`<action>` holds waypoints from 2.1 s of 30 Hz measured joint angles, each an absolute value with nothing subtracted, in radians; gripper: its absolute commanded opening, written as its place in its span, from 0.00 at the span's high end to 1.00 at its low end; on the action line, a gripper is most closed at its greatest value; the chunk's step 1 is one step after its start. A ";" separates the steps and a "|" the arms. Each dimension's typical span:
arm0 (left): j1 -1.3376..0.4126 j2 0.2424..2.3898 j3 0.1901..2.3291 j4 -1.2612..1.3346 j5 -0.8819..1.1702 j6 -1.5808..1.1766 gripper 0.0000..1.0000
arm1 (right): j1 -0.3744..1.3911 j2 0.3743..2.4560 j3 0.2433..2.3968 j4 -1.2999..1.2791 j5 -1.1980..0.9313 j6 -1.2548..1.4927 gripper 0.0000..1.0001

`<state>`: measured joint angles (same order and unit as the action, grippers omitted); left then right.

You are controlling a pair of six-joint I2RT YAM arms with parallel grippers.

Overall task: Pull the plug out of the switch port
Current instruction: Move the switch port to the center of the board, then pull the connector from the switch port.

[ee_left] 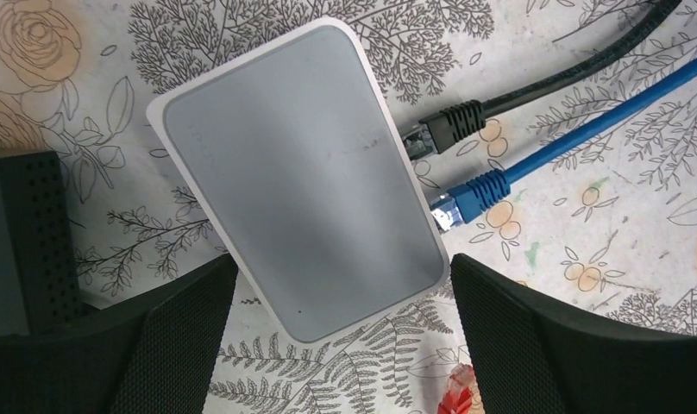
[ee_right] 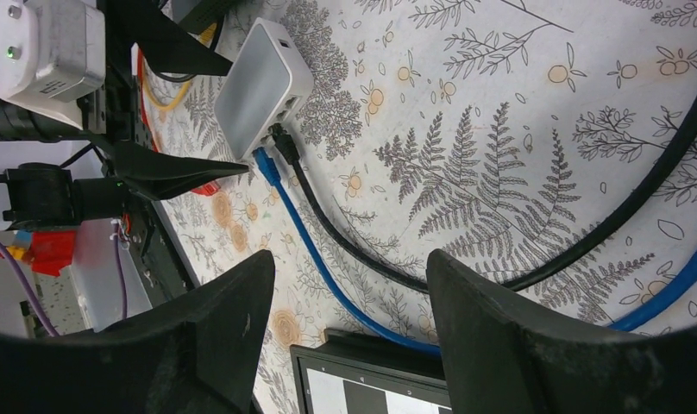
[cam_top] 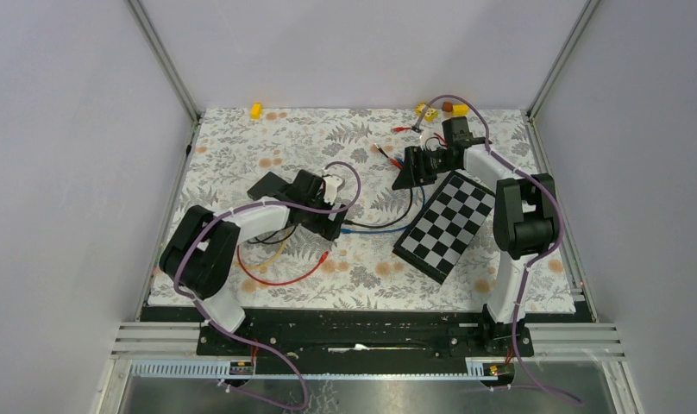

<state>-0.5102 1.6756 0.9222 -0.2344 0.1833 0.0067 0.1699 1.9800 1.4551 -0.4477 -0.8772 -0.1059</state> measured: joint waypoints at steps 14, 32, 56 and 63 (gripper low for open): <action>-0.509 1.771 1.011 -0.178 0.172 -0.039 0.25 | 0.198 1.998 1.446 -0.372 -0.929 -0.025 0.30; -0.507 1.820 1.032 -0.057 0.199 -0.126 0.13 | 0.334 2.231 1.541 -0.331 -0.931 0.000 0.37; -0.507 1.783 0.972 -0.025 0.208 -0.096 0.23 | 0.345 2.287 1.517 -0.205 -1.044 0.140 0.43; -0.505 1.785 0.971 -0.020 0.210 -0.105 0.25 | 0.350 2.315 1.517 -0.147 -1.093 0.198 0.44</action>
<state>-0.5053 1.7847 0.9710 -0.0200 0.2100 -0.1047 0.3504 2.3150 1.5169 -0.1467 -1.0927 0.1978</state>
